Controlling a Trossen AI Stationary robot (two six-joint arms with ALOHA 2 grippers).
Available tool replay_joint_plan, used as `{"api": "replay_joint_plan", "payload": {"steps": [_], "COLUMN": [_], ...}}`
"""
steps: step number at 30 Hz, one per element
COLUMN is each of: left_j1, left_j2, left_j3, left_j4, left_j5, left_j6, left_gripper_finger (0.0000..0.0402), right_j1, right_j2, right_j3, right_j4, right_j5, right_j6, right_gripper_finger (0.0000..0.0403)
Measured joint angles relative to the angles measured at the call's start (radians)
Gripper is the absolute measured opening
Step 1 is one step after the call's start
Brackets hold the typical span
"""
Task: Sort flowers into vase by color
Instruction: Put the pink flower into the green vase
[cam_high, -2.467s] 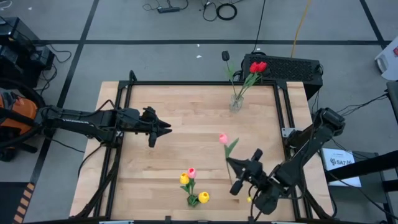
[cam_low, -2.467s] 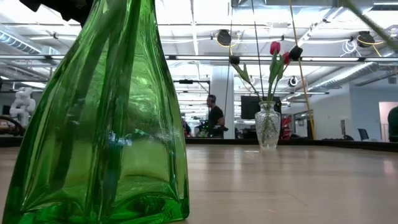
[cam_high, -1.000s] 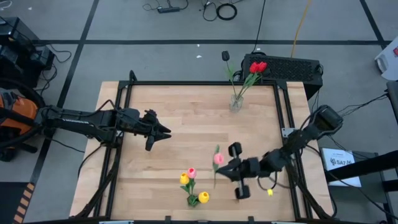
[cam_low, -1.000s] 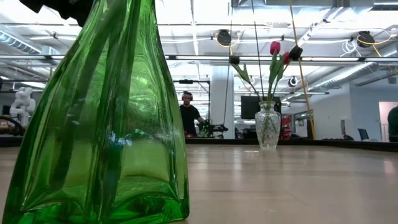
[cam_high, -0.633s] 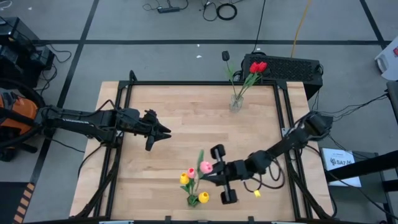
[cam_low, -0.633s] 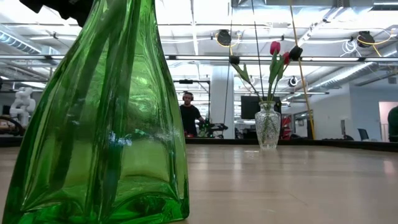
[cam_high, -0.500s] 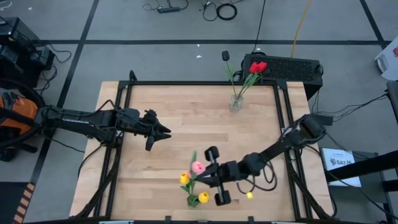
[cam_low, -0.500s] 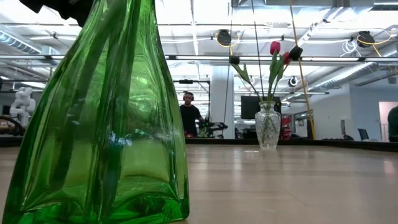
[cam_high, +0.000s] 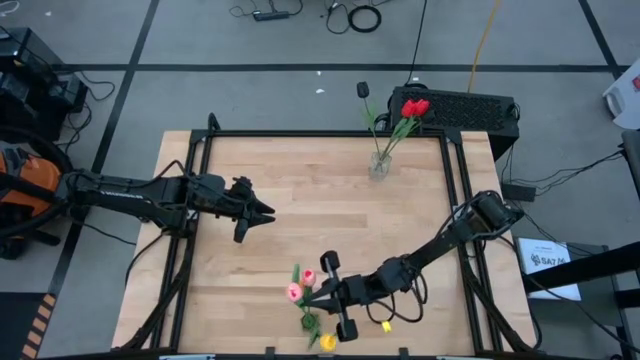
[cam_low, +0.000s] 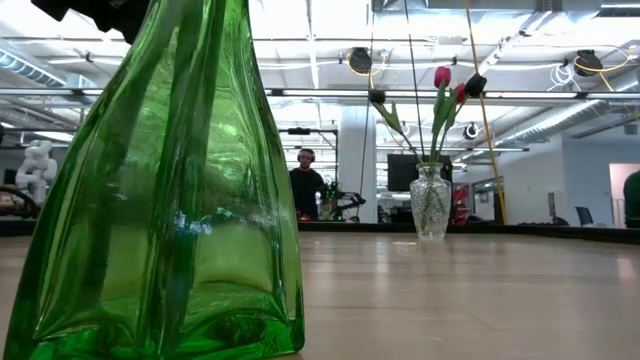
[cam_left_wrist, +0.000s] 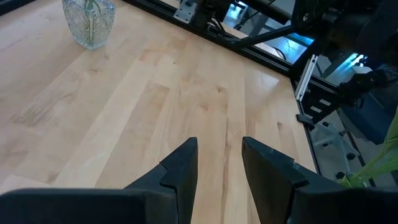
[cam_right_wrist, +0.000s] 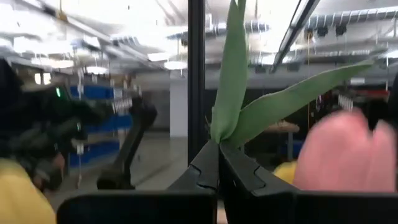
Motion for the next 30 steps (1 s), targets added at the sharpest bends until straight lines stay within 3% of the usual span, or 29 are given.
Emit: {"api": "replay_joint_plan", "payload": {"steps": [6, 24, 30], "left_j1": [0.0, 0.0, 0.0], "left_j2": [0.0, 0.0, 0.0], "left_j3": [0.0, 0.0, 0.0], "left_j4": [-0.002, -0.001, -0.001], "left_j5": [0.003, 0.03, 0.03], "left_j6": [0.0, -0.001, -0.001], "left_gripper_finger": [0.0132, 0.0132, 0.0132], "right_j1": [-0.001, -0.002, -0.002], "right_j2": [0.0, -0.018, -0.049], "right_j3": [0.0, 0.0, 0.0], "right_j4": [-0.084, -0.098, -0.293], "right_j5": [0.002, 0.003, 0.002], "right_j6": [0.008, -0.015, 0.104], "right_gripper_finger": [0.0, 0.0, 0.0]}}
